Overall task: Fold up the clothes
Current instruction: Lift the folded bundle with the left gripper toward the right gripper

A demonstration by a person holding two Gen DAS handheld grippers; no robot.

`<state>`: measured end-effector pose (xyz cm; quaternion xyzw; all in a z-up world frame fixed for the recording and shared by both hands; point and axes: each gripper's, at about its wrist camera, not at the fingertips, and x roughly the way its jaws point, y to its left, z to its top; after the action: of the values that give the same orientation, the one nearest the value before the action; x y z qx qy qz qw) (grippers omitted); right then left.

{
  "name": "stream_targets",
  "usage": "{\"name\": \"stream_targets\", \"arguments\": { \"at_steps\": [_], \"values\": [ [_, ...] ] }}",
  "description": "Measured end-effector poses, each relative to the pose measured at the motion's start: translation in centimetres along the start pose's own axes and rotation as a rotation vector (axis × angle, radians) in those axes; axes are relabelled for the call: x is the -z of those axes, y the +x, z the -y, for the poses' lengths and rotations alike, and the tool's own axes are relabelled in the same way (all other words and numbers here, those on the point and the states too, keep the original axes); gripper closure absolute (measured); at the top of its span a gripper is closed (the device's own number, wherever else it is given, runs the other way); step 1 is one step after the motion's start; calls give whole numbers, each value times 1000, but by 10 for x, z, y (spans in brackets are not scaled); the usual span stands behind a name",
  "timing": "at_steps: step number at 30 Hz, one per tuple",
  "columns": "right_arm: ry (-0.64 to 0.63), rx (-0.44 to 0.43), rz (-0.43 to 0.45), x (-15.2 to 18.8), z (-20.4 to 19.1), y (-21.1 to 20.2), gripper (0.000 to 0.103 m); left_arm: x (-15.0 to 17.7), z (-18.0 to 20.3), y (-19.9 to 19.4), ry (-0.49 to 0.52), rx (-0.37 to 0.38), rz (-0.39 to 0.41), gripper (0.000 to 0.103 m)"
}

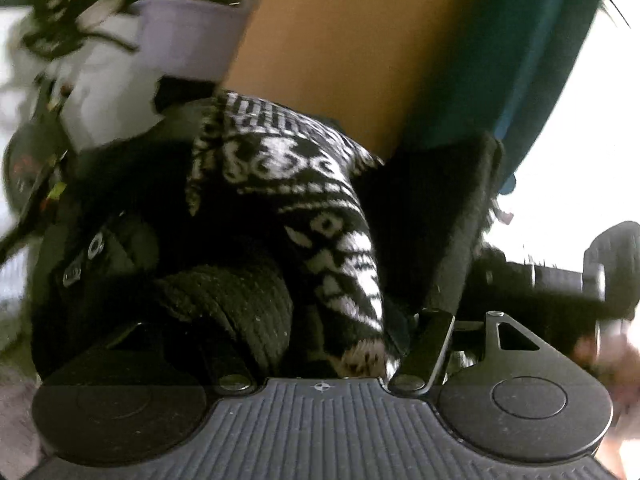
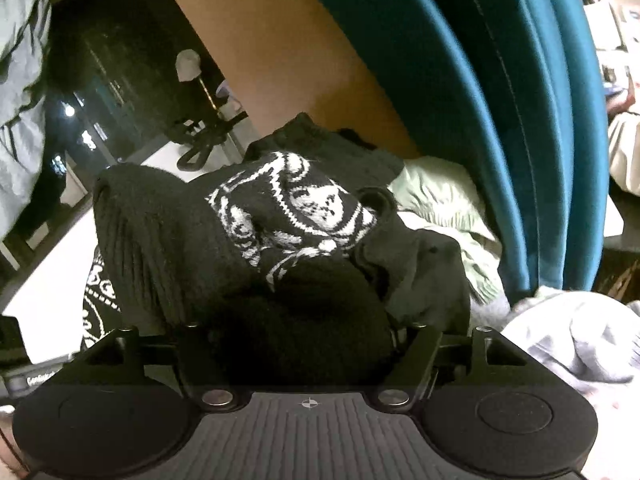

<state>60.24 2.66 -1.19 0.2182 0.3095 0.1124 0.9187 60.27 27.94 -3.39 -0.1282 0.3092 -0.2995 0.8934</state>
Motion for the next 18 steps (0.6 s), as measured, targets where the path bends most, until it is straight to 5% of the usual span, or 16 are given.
{"name": "stream_targets", "arguments": {
  "at_steps": [5,18],
  "values": [
    [-152,4,0,2,-34,-13,53,-13,54,0,261,-132,-15,79],
    [-278,-62,158,11,-82,-76,59,-22,92,-64,364,-46,181,84]
  ]
}}
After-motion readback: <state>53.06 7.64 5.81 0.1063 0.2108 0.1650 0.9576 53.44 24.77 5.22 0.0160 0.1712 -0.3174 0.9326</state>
